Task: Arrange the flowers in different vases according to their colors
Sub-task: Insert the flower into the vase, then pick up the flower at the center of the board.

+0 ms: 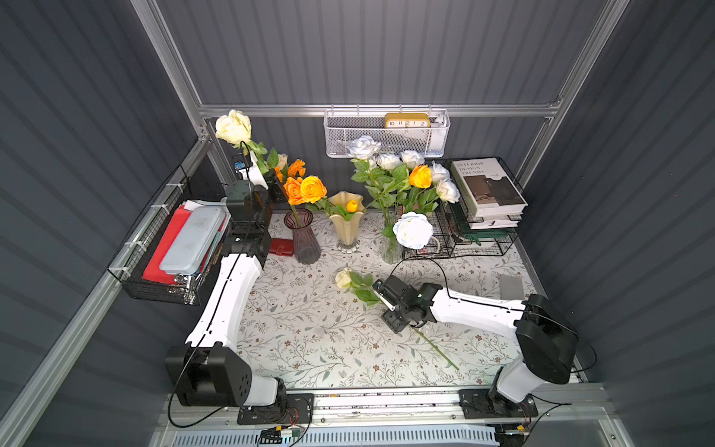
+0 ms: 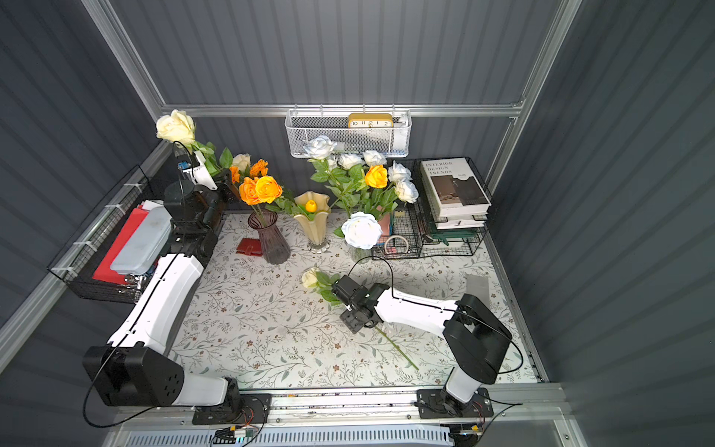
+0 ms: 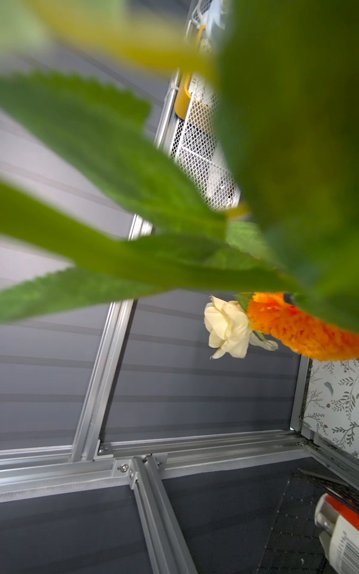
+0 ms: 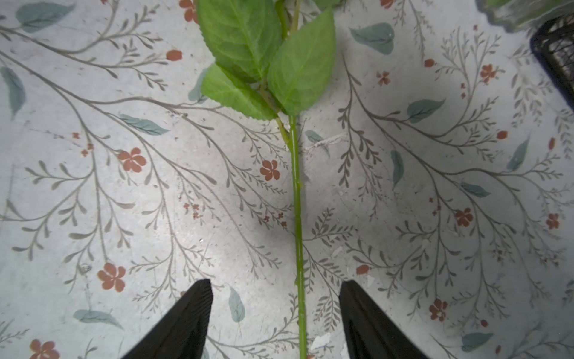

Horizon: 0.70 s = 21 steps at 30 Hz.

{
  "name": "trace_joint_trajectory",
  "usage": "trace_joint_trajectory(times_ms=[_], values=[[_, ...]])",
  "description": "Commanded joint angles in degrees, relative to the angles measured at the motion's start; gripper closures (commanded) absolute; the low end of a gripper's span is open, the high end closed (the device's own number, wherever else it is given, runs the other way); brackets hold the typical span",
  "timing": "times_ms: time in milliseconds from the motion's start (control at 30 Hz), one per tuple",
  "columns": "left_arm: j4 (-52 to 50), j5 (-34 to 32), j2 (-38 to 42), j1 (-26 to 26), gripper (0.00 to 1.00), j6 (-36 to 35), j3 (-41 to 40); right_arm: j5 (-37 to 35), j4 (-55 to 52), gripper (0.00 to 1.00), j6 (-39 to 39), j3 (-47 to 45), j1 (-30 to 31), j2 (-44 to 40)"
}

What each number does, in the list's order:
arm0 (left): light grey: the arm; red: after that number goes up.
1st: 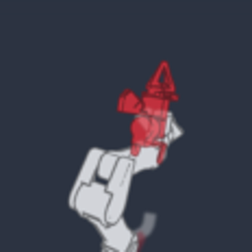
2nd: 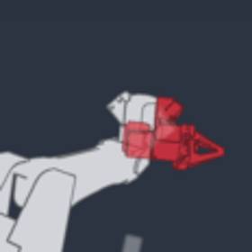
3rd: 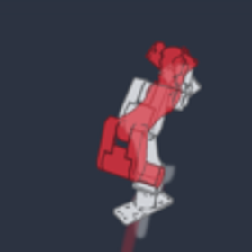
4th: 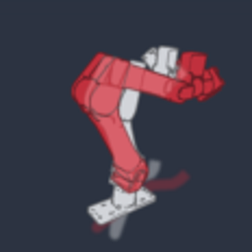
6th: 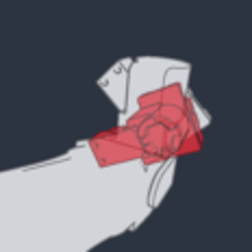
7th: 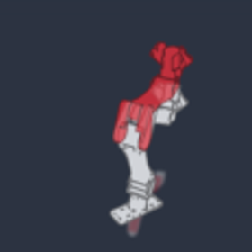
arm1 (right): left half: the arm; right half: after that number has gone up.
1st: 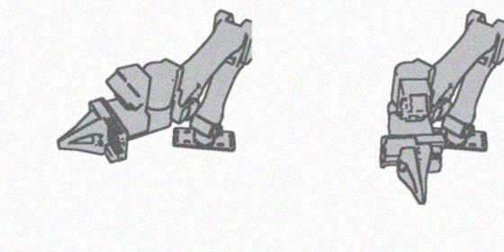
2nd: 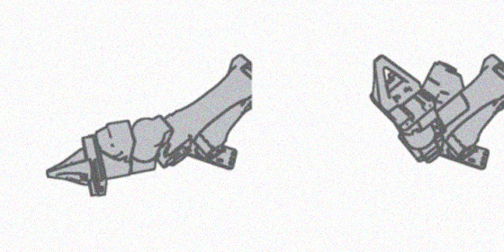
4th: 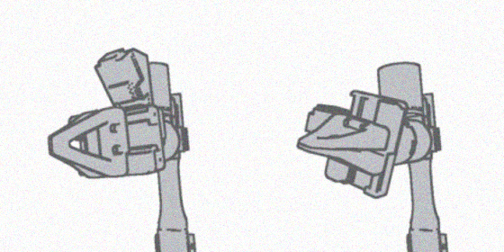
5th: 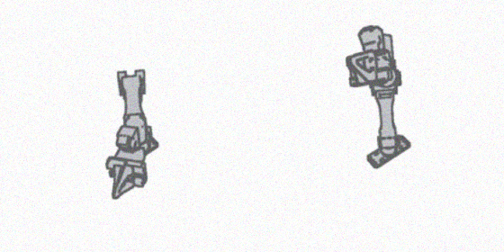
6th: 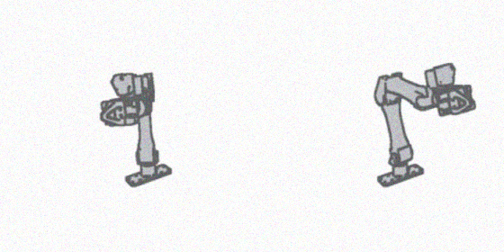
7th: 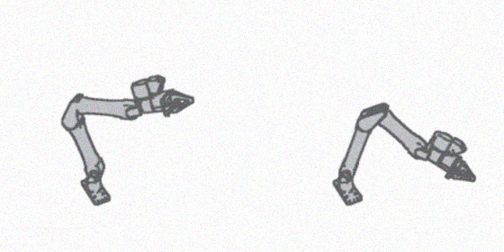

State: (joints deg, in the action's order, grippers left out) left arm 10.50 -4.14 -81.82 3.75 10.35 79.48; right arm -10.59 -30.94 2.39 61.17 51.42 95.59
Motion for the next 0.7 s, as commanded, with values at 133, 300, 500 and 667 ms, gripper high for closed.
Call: trace_joint_trajectory(times_ms=[133,300,500,667], values=[[2.8,1.5,-0.4,-0.3,0.58,2.1,-3.3,2.3,0.4,0.33,-1.4,3.1,-2.7,5.9],[0.6,0.8,-0.1,-0.3,0.26,2.9,-4.5,4.2,-0.6,0.46,-2.0,6.3,-4.5,11.1],[-3.8,-0.4,3.5,-0.3,0.01,3.8,-5.4,6.7,-1.7,0.7,-2.4,7.3,-5.4,13.6],[-10.5,-1.0,8.5,-0.3,0.01,4.3,-5.2,10.5,-2.4,0.9,-2.4,7.1,-6.1,14.3]])
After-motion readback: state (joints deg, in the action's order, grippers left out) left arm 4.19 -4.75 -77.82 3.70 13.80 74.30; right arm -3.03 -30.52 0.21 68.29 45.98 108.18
